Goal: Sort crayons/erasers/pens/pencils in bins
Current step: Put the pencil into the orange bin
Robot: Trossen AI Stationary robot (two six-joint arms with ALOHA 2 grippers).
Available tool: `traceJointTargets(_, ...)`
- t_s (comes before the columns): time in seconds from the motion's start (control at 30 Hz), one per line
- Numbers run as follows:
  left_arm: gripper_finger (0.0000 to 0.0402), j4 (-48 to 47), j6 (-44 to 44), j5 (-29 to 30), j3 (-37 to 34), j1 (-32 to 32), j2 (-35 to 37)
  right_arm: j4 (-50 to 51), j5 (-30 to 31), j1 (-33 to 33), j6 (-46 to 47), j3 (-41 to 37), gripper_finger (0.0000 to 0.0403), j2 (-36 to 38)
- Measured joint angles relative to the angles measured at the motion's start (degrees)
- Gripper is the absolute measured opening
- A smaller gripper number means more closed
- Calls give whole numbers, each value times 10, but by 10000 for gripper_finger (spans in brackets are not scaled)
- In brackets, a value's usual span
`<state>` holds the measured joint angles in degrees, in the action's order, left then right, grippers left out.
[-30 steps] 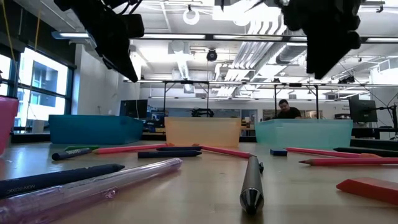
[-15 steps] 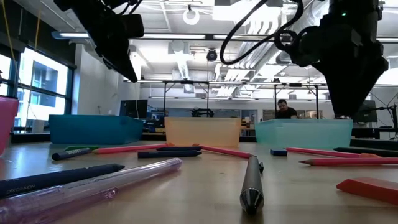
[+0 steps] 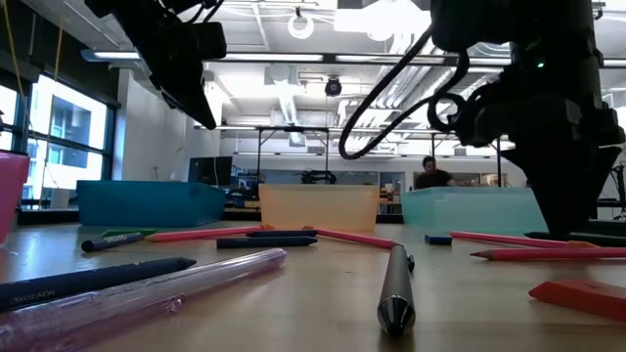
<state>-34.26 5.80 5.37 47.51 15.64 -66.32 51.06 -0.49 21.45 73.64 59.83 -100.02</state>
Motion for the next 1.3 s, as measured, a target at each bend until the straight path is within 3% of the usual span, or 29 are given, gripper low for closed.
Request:
traceJointTargets(0.3, 46, 0, 0, 0, 0, 0, 0, -5, 5, 0, 14, 0, 140, -4)
traceJointTargets(0.8, 46, -2, 2, -1, 0, 0, 0, -74, 2, 16, 69, -53, 132, -5)
traceJointTargets(1.13, 46, -2, 6, -1, 0, 0, 0, -72, 5, 16, 70, -54, 22, -6)
traceJointTargets(1.3, 46, -2, 6, -1, 0, 0, 0, -69, 9, 15, 71, -54, 7, -7)
